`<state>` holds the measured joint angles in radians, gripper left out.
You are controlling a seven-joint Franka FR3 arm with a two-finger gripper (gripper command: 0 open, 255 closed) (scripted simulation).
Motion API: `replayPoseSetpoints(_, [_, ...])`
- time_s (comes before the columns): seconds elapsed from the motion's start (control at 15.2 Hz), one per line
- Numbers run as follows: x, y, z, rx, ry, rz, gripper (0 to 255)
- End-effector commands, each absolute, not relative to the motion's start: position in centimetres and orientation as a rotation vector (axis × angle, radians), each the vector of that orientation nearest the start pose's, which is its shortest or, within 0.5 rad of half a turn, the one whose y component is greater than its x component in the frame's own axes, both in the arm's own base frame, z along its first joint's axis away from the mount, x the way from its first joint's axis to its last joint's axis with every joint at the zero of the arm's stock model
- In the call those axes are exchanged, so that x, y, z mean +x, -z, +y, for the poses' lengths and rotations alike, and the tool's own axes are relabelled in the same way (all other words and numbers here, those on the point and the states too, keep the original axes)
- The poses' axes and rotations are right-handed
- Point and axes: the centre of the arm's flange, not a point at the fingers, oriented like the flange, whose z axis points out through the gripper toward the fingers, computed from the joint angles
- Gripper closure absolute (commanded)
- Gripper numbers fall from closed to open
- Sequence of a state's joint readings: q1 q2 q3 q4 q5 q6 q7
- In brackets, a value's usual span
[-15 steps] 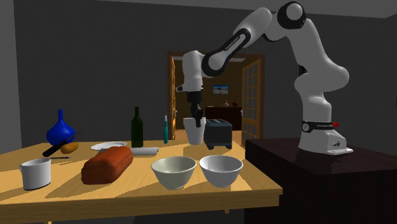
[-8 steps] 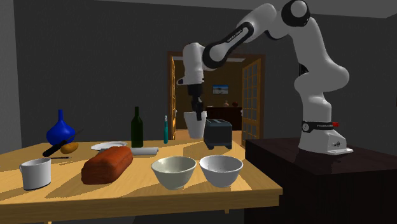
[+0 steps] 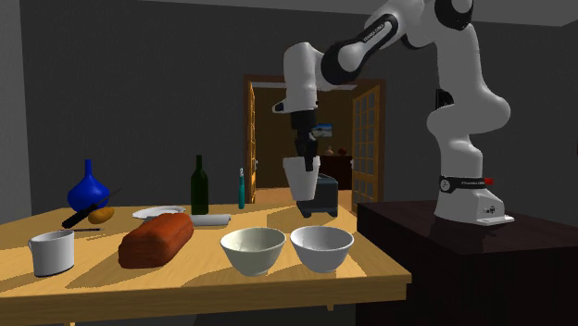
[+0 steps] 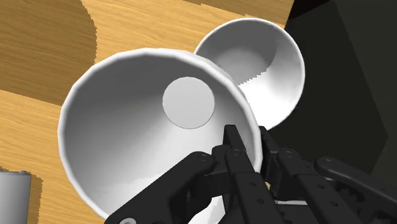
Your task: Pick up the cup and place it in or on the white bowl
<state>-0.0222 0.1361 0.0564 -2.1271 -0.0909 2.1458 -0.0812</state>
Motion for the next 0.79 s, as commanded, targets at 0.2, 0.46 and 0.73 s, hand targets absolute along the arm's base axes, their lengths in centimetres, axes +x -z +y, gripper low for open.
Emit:
replayPoseSetpoints(0.2, [52.0,-35.2,7.0,-3.188,-0.189,-0.269,255])
replayPoseSetpoints(0.46, [50.4,-35.5,10.2,-3.188,-0.189,-0.269,255])
replayPoseSetpoints(0.73, [50.4,-33.4,10.2,-3.188,-0.189,-0.269,255])
